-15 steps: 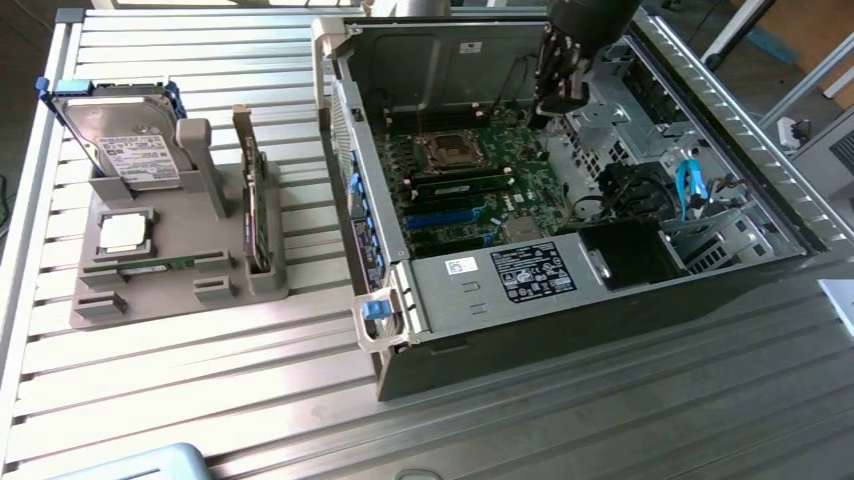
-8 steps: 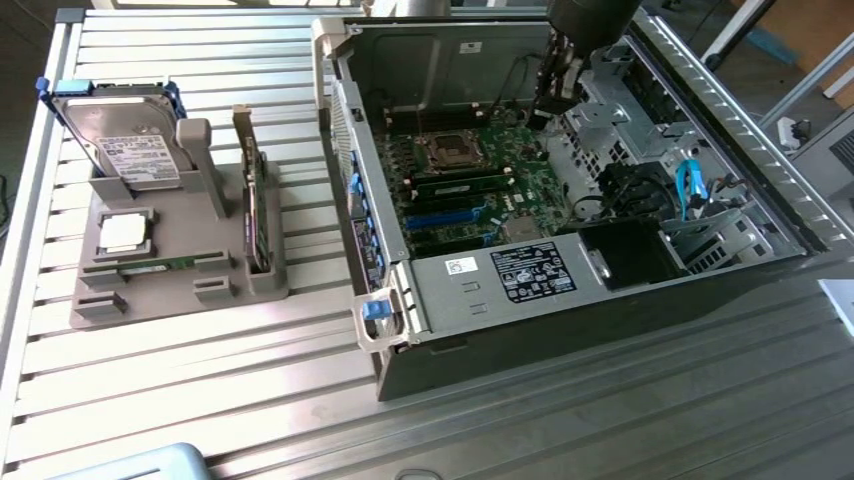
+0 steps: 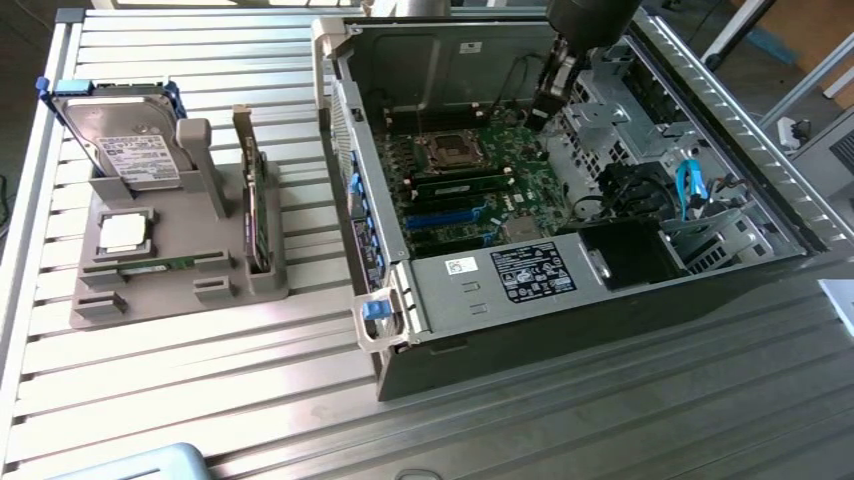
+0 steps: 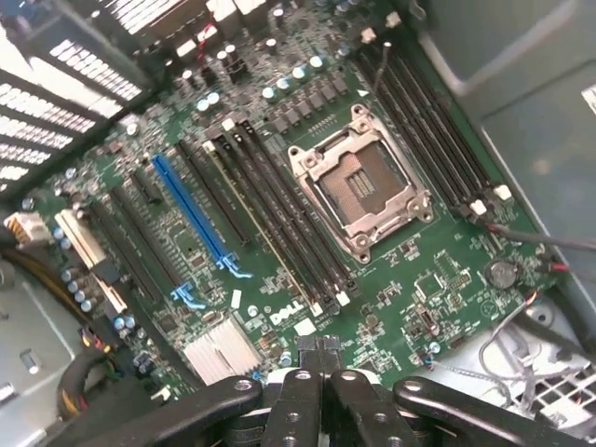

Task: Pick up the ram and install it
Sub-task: 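Press down the ram until it locks into place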

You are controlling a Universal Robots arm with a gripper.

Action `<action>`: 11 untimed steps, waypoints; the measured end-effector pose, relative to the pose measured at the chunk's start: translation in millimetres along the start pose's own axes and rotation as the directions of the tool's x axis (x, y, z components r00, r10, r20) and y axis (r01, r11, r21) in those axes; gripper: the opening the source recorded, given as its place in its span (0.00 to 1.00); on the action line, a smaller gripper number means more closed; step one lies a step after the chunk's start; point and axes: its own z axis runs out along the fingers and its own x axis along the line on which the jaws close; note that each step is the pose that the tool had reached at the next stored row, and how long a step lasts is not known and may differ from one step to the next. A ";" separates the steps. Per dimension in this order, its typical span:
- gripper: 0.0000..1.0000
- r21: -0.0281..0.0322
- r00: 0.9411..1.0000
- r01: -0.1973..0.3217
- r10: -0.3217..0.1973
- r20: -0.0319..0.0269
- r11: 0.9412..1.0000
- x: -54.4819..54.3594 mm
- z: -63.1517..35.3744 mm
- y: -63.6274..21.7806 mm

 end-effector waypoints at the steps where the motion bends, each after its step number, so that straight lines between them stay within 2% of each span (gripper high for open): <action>1: 0.11 -0.001 0.999 -0.034 0.034 -0.001 0.999 0.0 0.0 0.0; 3: 0.11 -0.002 0.998 -0.068 0.068 -0.001 0.998 0.0 0.1 0.0; 6: 0.11 -0.003 0.990 -0.141 0.141 -0.002 0.990 0.0 0.1 0.0; 7: 0.11 -0.004 0.980 -0.198 0.198 -0.003 0.980 0.0 0.1 0.0; 8: 0.11 -0.005 0.976 -0.218 0.218 -0.003 0.976 0.0 0.1 0.0; 11: 0.11 -0.007 0.951 -0.310 0.310 -0.005 0.951 0.0 0.2 0.0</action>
